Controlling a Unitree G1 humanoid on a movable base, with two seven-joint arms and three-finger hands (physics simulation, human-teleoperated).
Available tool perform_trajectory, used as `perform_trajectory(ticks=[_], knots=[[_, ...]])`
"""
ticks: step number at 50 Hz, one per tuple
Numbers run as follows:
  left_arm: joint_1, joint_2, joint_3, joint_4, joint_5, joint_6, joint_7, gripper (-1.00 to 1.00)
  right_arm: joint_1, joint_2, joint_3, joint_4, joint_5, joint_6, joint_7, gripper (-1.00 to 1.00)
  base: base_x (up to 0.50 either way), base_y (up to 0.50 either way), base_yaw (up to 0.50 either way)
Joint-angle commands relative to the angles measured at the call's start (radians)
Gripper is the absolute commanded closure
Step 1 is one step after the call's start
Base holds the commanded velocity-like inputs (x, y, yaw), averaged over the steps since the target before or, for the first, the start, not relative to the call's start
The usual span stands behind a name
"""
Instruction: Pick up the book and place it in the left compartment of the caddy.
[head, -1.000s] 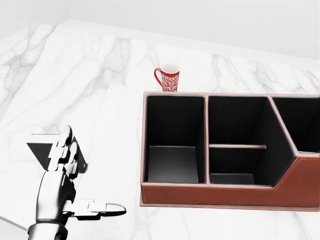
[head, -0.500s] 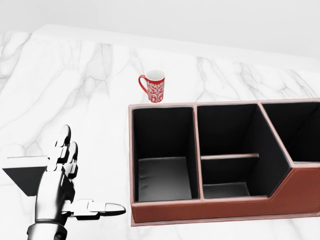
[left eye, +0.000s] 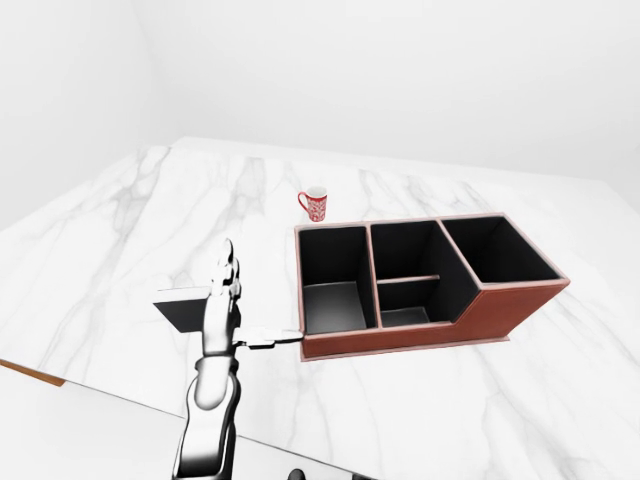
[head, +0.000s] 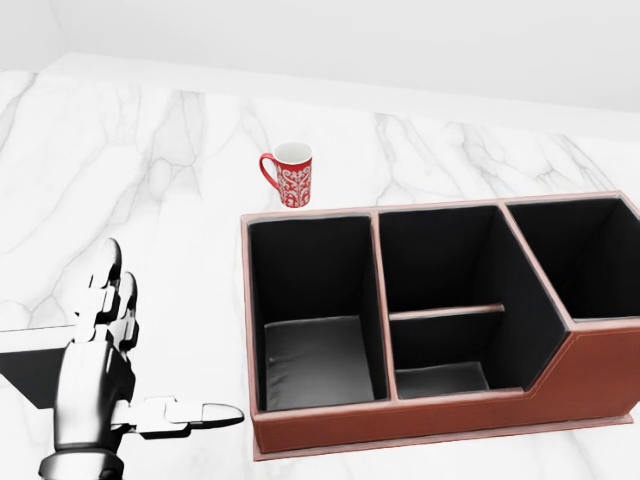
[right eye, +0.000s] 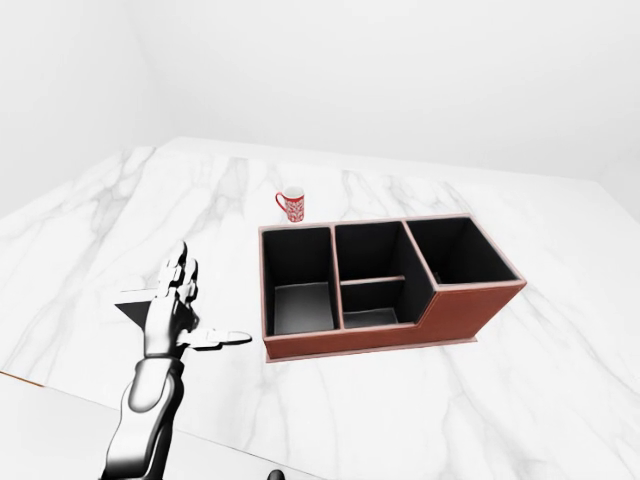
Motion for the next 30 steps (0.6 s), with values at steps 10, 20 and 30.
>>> perform_trajectory(ticks=[10, 20, 30], knots=[[0.034, -0.006, 0.014, -0.097, 0.184, -0.026, 0.164, -1.00, 0.001, 0.001, -0.003, -0.001, -0.004, 0.000, 0.003, -1.00, 0.00, 0.00, 0.00], [0.021, -0.003, 0.072, -0.140, 0.310, -0.026, 0.311, -1.00, 0.003, -0.005, -0.012, 0.002, 0.012, 0.000, -0.009, -1.00, 0.00, 0.00, 0.00], [0.009, 0.010, 0.115, -0.169, 0.390, -0.026, 0.380, -1.00, 0.003, -0.002, -0.006, 0.000, 0.002, 0.000, -0.005, -1.00, 0.00, 0.00, 0.00]])
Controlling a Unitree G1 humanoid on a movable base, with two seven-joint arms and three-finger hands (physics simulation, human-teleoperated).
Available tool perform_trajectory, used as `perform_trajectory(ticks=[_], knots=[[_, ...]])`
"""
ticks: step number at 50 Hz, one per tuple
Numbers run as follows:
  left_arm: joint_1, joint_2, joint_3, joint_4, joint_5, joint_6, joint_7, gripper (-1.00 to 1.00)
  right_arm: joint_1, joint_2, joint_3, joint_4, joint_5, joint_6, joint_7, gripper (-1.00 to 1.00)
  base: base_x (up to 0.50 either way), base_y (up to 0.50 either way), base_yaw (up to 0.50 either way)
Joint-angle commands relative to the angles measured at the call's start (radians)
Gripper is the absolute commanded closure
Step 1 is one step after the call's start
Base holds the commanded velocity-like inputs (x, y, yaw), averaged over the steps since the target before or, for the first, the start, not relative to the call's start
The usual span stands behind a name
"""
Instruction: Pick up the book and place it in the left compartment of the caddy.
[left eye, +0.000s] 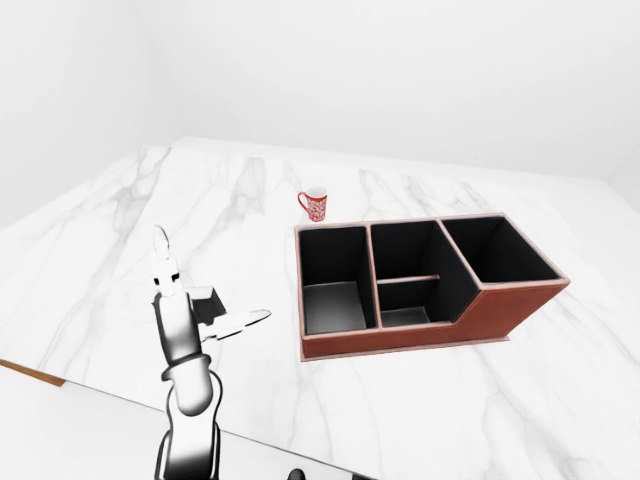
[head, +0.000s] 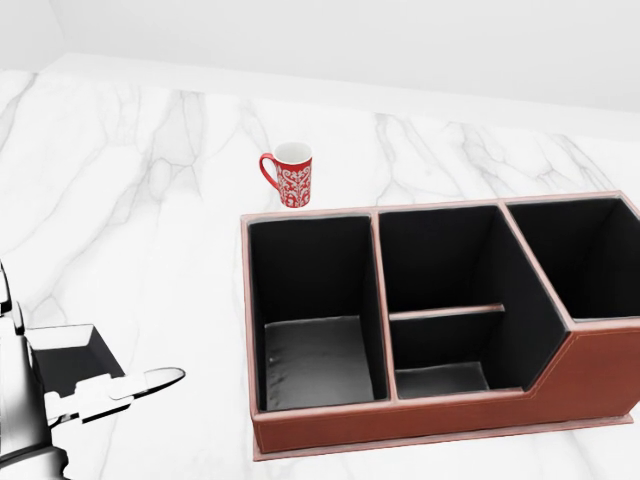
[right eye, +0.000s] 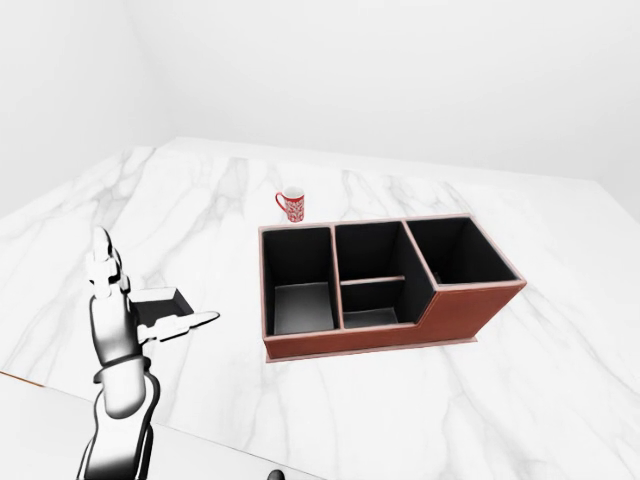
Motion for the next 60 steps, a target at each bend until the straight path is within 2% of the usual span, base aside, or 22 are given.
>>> perform_trajectory(ticks=[1, 6, 9, 11, 16, 17, 19, 20, 24, 25, 26, 28, 29, 38, 46, 48, 49, 51, 54, 56, 58, 60], knots=[[-0.013, 0.009, 0.048, -0.040, 0.106, 0.000, 0.097, -1.00, 0.003, -0.001, -0.004, -0.007, 0.005, 0.000, -0.004, -1.00, 0.00, 0.00, 0.00], [-0.021, 0.020, 0.059, -0.035, 0.118, 0.000, 0.086, -1.00, -0.004, -0.006, 0.000, 0.009, -0.008, 0.000, -0.011, -1.00, 0.00, 0.00, 0.00], [-0.021, 0.026, 0.061, -0.046, 0.179, 0.000, 0.108, -1.00, -0.003, -0.004, 0.002, 0.011, -0.010, 0.000, -0.010, -1.00, 0.00, 0.00, 0.00], [-0.008, 0.027, 0.055, -0.054, 0.258, 0.000, 0.142, -1.00, -0.003, -0.003, 0.005, 0.012, -0.011, 0.000, -0.010, -1.00, 0.00, 0.00, 0.00], [-0.008, 0.025, 0.056, -0.054, 0.260, 0.000, 0.141, -1.00, -0.003, -0.003, 0.005, 0.012, -0.011, 0.000, -0.010, -1.00, 0.00, 0.00, 0.00], [-0.012, 0.014, 0.045, -0.037, 0.393, 0.000, 0.219, -1.00, 0.000, -0.001, 0.002, 0.007, -0.005, 0.000, -0.009, -1.00, 0.00, 0.00, 0.00], [-0.012, 0.017, 0.041, -0.036, 0.400, 0.000, 0.227, -1.00, 0.000, 0.000, 0.001, 0.006, -0.005, 0.000, -0.009, -1.00, 0.00, 0.00, 0.00], [-0.003, 0.021, 0.026, -0.027, 0.502, 0.000, 0.234, -1.00, 0.000, -0.003, 0.001, 0.003, -0.003, 0.000, -0.014, -1.00, 0.00, 0.00, 0.00], [0.003, 0.026, 0.019, -0.035, 0.534, 0.000, 0.234, -1.00, -0.002, -0.004, -0.001, 0.004, -0.005, 0.000, -0.020, -1.00, 0.00, 0.00, 0.00], [0.003, 0.024, 0.021, -0.041, 0.555, 0.011, 0.234, -1.00, -0.002, -0.005, -0.004, 0.003, -0.002, 0.000, -0.023, -1.00, 0.00, 0.00, 0.00], [0.000, 0.020, 0.025, -0.045, 0.575, 0.038, 0.234, -1.00, -0.003, -0.005, -0.002, 0.007, -0.009, 0.000, -0.024, -1.00, 0.00, 0.00, 0.00], [0.003, 0.023, 0.030, -0.067, 0.559, 0.045, 0.234, -1.00, -0.003, -0.004, -0.001, 0.008, -0.010, 0.000, -0.021, -1.00, 0.00, 0.00, 0.00], [0.005, 0.028, 0.025, -0.073, 0.597, 0.053, 0.234, -1.00, -0.003, -0.004, -0.002, 0.008, -0.011, 0.000, -0.021, -1.00, 0.00, 0.00, 0.00], [0.018, 0.038, -0.018, -0.063, 0.738, 0.050, 0.234, -1.00, 0.000, -0.006, -0.005, 0.000, -0.005, 0.000, -0.022, -1.00, 0.00, 0.00, 0.00], [0.003, 0.047, -0.036, -0.017, 0.816, 0.082, 0.234, -1.00, -0.003, -0.003, 0.004, 0.008, -0.019, 0.000, -0.015, -1.00, 0.00, 0.00, 0.00], [0.008, 0.046, -0.039, -0.028, 0.846, 0.095, 0.234, -1.00, -0.004, -0.001, 0.008, 0.009, -0.033, 0.000, -0.011, -1.00, 0.00, 0.00, 0.00], [0.006, 0.045, -0.040, -0.037, 0.875, 0.113, 0.234, -1.00, -0.006, -0.001, 0.009, 0.012, -0.036, 0.000, -0.009, -1.00, 0.00, 0.00, 0.00], [0.006, 0.045, -0.042, -0.038, 0.876, 0.115, 0.234, -1.00, -0.006, -0.001, 0.009, 0.012, -0.036, 0.000, -0.009, -1.00, 0.00, 0.00, 0.00], [0.014, 0.057, -0.066, -0.049, 0.952, 0.114, 0.234, -1.00, -0.004, 0.001, 0.006, 0.004, -0.035, 0.000, -0.011, -1.00, 0.00, 0.00, 0.00], [0.014, 0.057, -0.066, -0.049, 0.953, 0.113, 0.234, -1.00, -0.004, 0.001, 0.005, 0.004, -0.035, 0.000, -0.011, -1.00, 0.00, 0.00, 0.00], [0.005, 0.067, -0.075, -0.028, 1.017, 0.117, 0.234, -1.00, -0.008, -0.002, 0.007, 0.013, -0.038, 0.000, -0.013, -1.00, 0.00, 0.00, 0.00], [0.005, 0.067, -0.075, -0.027, 1.020, 0.117, 0.234, -1.00, -0.008, -0.002, 0.008, 0.014, -0.038, 0.000, -0.013, -1.00, 0.00, 0.00, 0.00]])
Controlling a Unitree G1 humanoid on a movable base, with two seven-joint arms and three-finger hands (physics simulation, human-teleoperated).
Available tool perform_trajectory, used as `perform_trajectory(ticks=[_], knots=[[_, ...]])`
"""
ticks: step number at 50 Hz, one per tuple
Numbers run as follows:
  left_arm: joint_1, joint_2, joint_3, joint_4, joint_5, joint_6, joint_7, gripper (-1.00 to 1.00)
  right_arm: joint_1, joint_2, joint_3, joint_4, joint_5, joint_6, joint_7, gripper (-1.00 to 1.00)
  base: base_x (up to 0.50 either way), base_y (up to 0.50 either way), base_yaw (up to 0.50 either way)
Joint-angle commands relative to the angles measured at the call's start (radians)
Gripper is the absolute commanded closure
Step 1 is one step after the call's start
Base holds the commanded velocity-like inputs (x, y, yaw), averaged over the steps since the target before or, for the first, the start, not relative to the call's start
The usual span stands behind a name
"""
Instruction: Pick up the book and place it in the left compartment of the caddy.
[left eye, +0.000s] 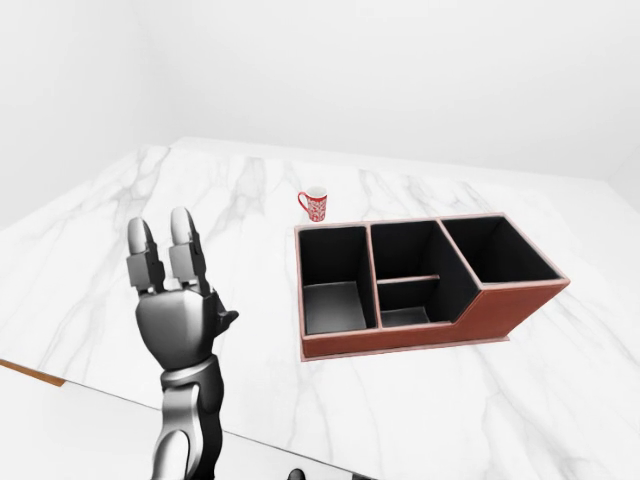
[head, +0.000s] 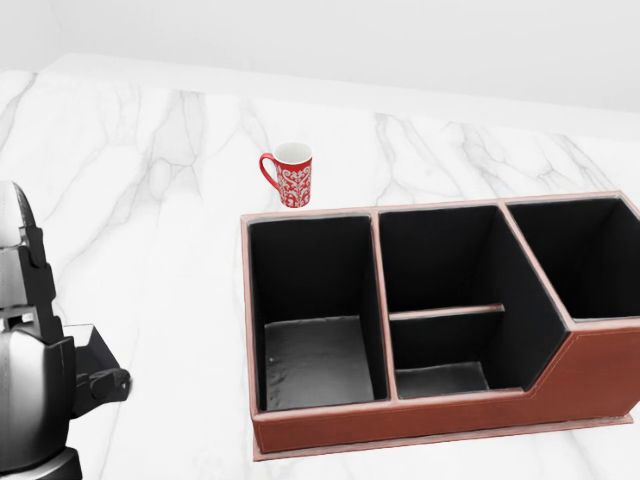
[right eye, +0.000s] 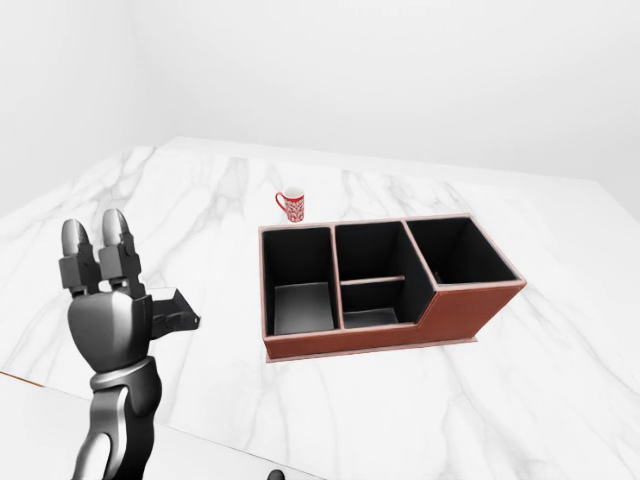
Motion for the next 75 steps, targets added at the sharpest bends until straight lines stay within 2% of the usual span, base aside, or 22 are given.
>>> perform_trajectory(ticks=[1, 7, 12, 24, 34, 60, 63, 65, 66, 67, 71, 73, 74, 75], knots=[[-0.016, 0.022, -0.033, 0.036, 0.173, 0.023, 0.000, -1.00, -0.003, -0.001, 0.003, 0.002, -0.009, 0.000, -0.003, -1.00, 0.00, 0.00, 0.00], [-0.042, 0.033, -0.029, 0.116, 0.165, 0.014, 0.000, -1.00, -0.002, -0.003, 0.002, 0.003, -0.006, 0.000, -0.006, -1.00, 0.00, 0.00, 0.00], [-0.031, 0.035, -0.038, 0.104, 0.190, 0.021, 0.000, -1.00, -0.001, -0.003, 0.002, -0.002, -0.008, 0.000, -0.010, -1.00, 0.00, 0.00, 0.00], [-0.027, 0.031, -0.048, 0.124, 0.178, 0.011, 0.000, -1.00, -0.004, -0.002, 0.001, -0.007, -0.012, 0.000, -0.015, -1.00, 0.00, 0.00, 0.00], [0.000, 0.023, -0.058, 0.069, 0.178, 0.007, 0.000, -1.00, -0.003, -0.005, -0.004, -0.011, -0.006, 0.000, -0.020, -1.00, 0.00, 0.00, 0.00], [0.001, 0.022, -0.057, 0.069, 0.178, 0.005, 0.000, -1.00, -0.004, -0.005, -0.005, -0.011, -0.006, 0.000, -0.019, -1.00, 0.00, 0.00, 0.00], [0.023, 0.023, -0.056, 0.027, 0.229, 0.025, 0.000, -1.00, -0.007, -0.006, 0.000, -0.007, -0.008, 0.000, -0.023, -1.00, 0.00, 0.00, 0.00], [0.018, 0.028, -0.058, 0.039, 0.243, 0.021, 0.000, -1.00, -0.006, -0.004, 0.002, -0.009, -0.011, 0.000, -0.022, -1.00, 0.00, 0.00, 0.00], [0.014, 0.034, -0.058, 0.056, 0.240, 0.010, 0.000, -1.00, -0.002, -0.006, -0.006, -0.016, -0.001, 0.000, -0.023, -1.00, 0.00, 0.00, 0.00], [0.011, 0.035, -0.059, 0.065, 0.259, 0.016, 0.000, -1.00, -0.002, -0.007, -0.009, -0.018, 0.002, 0.000, -0.024, -1.00, 0.00, 0.00, 0.00], [0.008, 0.038, -0.061, 0.076, 0.269, 0.012, 0.000, -1.00, -0.005, -0.006, -0.005, -0.012, -0.005, 0.000, -0.021, -1.00, 0.00, 0.00, 0.00], [-0.006, 0.056, -0.045, 0.112, 0.244, -0.013, 0.000, -1.00, -0.011, -0.005, 0.007, 0.001, -0.019, 0.000, -0.020, -1.00, 0.00, 0.00, 0.00], [-0.020, 0.052, -0.034, 0.147, 0.272, 0.019, 0.000, -1.00, -0.007, -0.005, 0.004, -0.006, -0.013, 0.000, -0.022, -1.00, 0.00, 0.00, 0.00], [-0.021, 0.052, -0.034, 0.150, 0.274, 0.022, 0.000, -1.00, -0.007, -0.005, 0.003, -0.006, -0.013, 0.000, -0.022, -1.00, 0.00, 0.00, 0.00]])
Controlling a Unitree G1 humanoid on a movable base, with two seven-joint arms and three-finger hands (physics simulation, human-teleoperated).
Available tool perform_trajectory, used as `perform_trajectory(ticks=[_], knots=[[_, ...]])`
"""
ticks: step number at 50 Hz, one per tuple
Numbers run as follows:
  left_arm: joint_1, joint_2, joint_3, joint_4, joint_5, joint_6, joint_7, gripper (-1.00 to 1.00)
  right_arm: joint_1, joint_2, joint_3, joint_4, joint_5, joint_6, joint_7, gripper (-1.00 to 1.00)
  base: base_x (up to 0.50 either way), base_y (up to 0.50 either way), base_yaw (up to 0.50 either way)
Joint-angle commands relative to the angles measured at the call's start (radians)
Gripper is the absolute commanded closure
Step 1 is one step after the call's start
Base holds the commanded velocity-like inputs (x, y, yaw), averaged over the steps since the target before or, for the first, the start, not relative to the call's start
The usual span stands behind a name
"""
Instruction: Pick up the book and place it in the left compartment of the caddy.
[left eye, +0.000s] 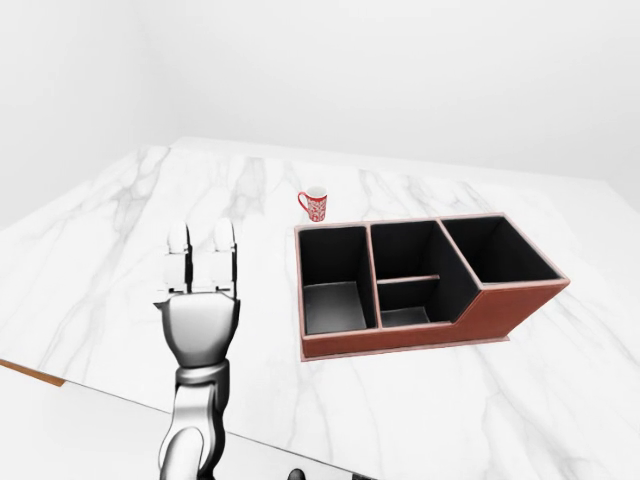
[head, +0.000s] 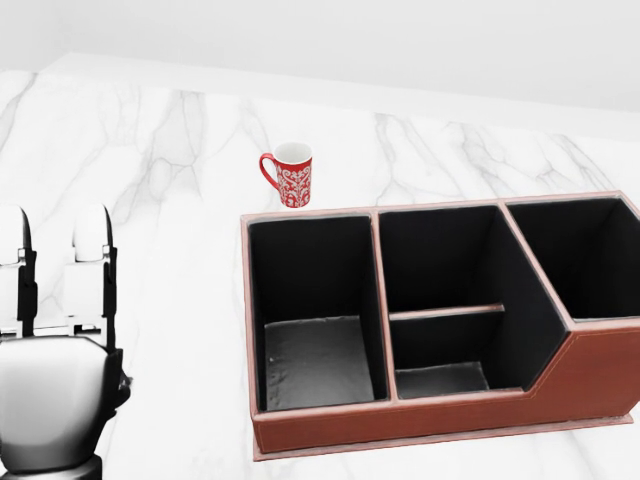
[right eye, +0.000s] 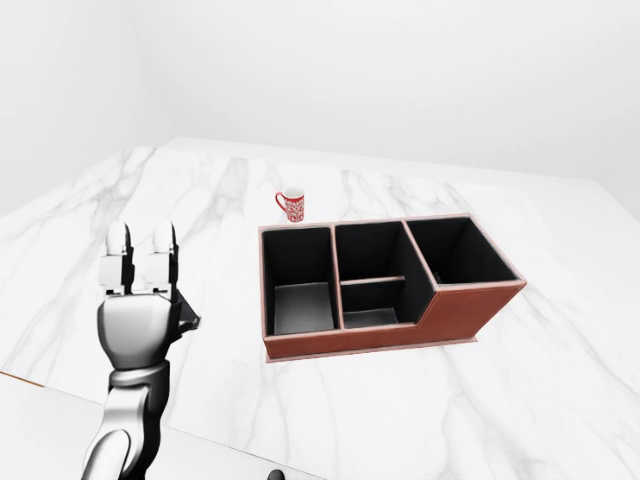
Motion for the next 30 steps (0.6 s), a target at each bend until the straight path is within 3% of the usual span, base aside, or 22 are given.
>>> perform_trajectory(ticks=[1, 6, 13, 17, 30], knots=[[-0.024, 0.022, 0.018, 0.081, 0.007, -0.012, 0.000, -1.00, -0.001, 0.000, 0.005, 0.003, -0.005, 0.000, -0.001, -1.00, 0.00, 0.00, 0.00], [-0.038, 0.030, 0.023, 0.107, 0.001, -0.022, 0.000, -1.00, -0.002, -0.001, 0.006, 0.003, -0.005, 0.000, -0.003, -1.00, 0.00, 0.00, 0.00], [-0.046, 0.032, 0.025, 0.116, 0.008, -0.016, 0.000, -1.00, -0.001, -0.001, 0.004, 0.002, -0.004, 0.000, -0.002, -1.00, 0.00, 0.00, 0.00], [-0.113, 0.041, 0.025, 0.168, 0.022, 0.007, 0.000, -1.00, -0.001, -0.002, 0.002, 0.003, -0.004, 0.000, -0.001, -1.00, 0.00, 0.00, 0.00], [-0.170, 0.064, 0.029, 0.307, -0.005, 0.016, 0.000, -1.00, -0.002, -0.002, 0.004, 0.007, -0.011, 0.000, 0.002, -1.00, 0.00, 0.00, 0.00]])
